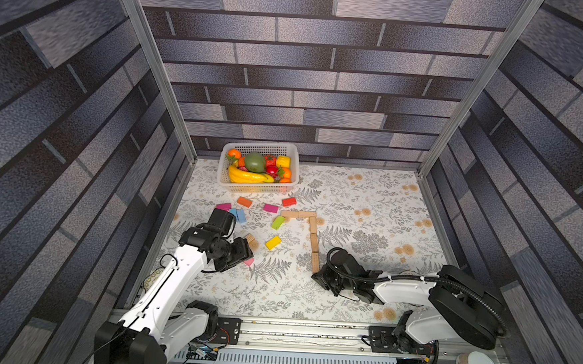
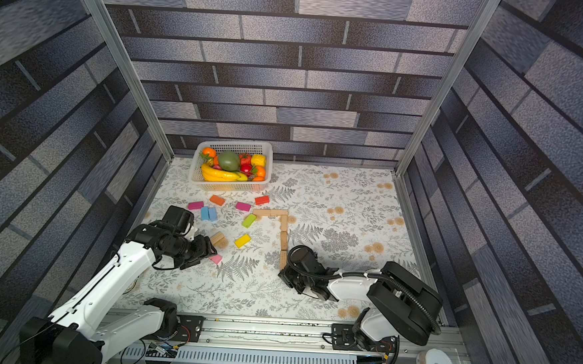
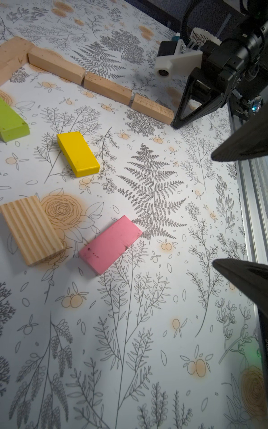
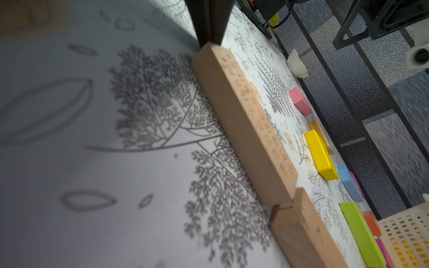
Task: Assemble the number 7 with building blocks
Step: Assemble the building block at the center of the board.
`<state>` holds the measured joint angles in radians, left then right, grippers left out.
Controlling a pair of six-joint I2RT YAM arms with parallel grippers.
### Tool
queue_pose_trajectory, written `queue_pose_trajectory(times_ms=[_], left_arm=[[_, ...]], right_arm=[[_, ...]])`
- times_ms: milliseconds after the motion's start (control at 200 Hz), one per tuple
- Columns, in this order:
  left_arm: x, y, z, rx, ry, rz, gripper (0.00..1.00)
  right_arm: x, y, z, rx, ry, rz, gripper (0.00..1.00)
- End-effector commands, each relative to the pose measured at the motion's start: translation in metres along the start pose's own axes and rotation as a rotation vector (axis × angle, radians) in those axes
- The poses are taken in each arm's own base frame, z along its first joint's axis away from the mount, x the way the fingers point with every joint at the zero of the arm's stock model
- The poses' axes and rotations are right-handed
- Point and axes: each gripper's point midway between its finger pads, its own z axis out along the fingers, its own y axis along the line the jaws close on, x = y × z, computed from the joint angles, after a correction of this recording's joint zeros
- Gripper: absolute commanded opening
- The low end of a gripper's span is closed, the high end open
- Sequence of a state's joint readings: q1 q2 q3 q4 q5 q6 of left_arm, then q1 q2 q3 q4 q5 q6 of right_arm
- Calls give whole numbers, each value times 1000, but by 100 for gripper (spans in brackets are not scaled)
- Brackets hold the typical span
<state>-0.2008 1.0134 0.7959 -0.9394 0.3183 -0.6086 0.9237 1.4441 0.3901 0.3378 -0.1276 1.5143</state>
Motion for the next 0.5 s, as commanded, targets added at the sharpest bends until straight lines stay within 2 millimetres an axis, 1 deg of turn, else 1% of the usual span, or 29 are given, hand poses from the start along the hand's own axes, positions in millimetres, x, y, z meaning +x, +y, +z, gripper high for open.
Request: queue_pose_trajectory(times_ms=[0, 271, 496], left_arm=[[0, -4, -9, 15, -8, 19, 68], [0, -4, -9, 13, -8, 19, 68], [0, -3, -9, 10, -6, 18, 68]], right_arm=[[-11, -32, 0, 123, -39, 12, 0], [-15, -31, 2, 122, -36, 17, 0], [-15, -28, 4, 115, -25, 17, 0]])
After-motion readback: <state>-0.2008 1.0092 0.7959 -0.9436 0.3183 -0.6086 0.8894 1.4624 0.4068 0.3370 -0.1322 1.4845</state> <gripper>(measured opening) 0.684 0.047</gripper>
